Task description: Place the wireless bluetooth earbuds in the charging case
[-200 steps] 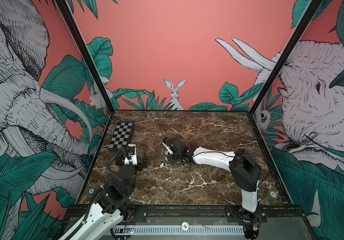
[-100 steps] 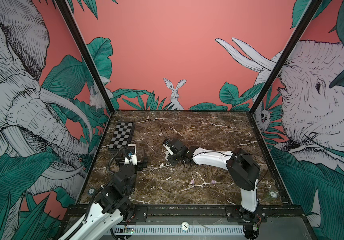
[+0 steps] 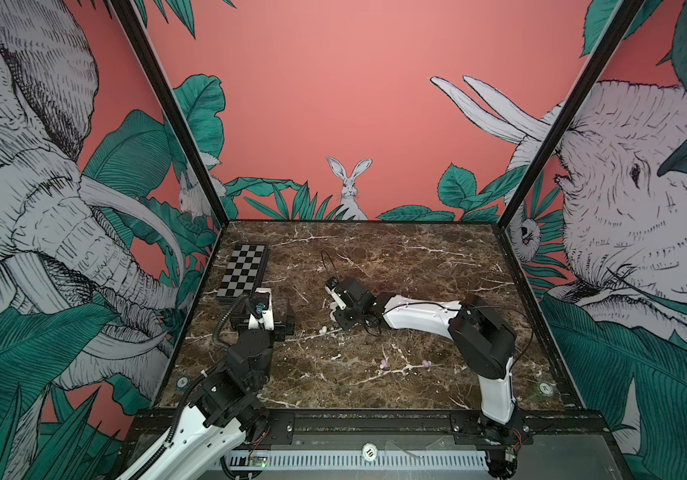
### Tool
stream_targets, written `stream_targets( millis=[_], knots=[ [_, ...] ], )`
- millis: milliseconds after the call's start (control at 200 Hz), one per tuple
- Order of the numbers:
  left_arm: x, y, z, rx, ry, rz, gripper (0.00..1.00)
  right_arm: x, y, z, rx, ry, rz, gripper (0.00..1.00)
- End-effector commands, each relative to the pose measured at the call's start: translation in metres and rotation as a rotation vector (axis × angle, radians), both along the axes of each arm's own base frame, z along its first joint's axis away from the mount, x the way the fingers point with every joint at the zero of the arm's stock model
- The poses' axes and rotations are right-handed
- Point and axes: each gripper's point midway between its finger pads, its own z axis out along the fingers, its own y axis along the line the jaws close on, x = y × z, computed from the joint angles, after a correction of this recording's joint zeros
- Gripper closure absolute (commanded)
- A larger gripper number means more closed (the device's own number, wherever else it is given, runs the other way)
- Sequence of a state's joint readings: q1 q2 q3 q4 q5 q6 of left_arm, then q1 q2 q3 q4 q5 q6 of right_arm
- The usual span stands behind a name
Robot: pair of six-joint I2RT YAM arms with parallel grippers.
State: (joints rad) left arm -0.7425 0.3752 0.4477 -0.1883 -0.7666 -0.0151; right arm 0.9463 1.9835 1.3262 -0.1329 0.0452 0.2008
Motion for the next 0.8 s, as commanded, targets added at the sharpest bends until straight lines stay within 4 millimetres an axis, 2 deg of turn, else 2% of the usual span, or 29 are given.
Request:
stream_targets(
  millis=[0,555,565,585,795],
  knots=[
    [0.002,0.001,-0.002,-0.006,-0.006,0.011,0.01,0.006,0.000,-0.004,0.005,-0.016,-0.009,1.00],
    [0.002,0.002,-0.002,-0.004,-0.006,0.014,0.01,0.012,0.001,-0.006,0.016,-0.024,-0.016,1.00],
    [0.002,0.002,-0.002,-0.004,-0.006,0.014,0.01,0.008,-0.004,-0.014,0.001,-0.012,-0.018,1.00],
    [0.002,0.002,-0.001,-0.006,-0.007,0.014,0.01,0.007,-0.006,-0.016,-0.004,-0.009,-0.019,1.00],
    [0.002,0.002,-0.002,-0.005,-0.006,0.017,0.01,0.009,-0.007,-0.018,-0.004,-0.010,-0.021,1.00]
  ],
)
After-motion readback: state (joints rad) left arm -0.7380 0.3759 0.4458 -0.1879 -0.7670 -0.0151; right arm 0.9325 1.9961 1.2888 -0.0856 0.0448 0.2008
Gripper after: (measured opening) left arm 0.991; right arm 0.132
